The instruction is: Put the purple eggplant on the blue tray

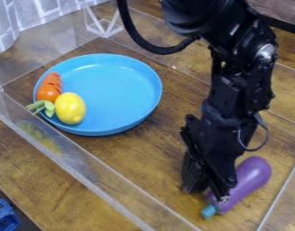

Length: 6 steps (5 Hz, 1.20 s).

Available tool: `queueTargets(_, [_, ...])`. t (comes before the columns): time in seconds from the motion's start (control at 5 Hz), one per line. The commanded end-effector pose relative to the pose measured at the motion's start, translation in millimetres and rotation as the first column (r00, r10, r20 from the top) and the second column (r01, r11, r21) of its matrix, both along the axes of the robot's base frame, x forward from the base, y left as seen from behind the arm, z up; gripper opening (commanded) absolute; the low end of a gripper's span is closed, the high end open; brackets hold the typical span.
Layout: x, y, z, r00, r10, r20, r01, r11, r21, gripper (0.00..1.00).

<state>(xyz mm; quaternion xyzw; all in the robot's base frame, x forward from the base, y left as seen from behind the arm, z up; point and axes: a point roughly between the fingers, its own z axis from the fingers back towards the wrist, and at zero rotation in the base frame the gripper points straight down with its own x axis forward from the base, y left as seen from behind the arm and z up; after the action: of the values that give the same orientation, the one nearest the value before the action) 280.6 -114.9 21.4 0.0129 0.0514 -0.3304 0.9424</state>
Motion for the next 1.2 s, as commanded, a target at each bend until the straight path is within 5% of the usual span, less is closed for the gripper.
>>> queueTargets(0.0, [10.1, -11, 21.7, 0.998, -0.011, 0.068, 0.013, 1.000, -0.028, 0.00])
queueTargets(0.2, [12.3, -15, 20.9, 0.997, -0.021, 0.071, 0.024, 0.999, -0.035, 1.00])
queueTargets(0.8, [15.9, -26, 10.8, 0.996, -0.033, 0.085, 0.039, 0.997, -0.071, 1.00])
queueTargets(1.0, [16.0, -24, 12.3, 0.996, -0.036, 0.086, 0.041, 0.997, -0.066, 0.00])
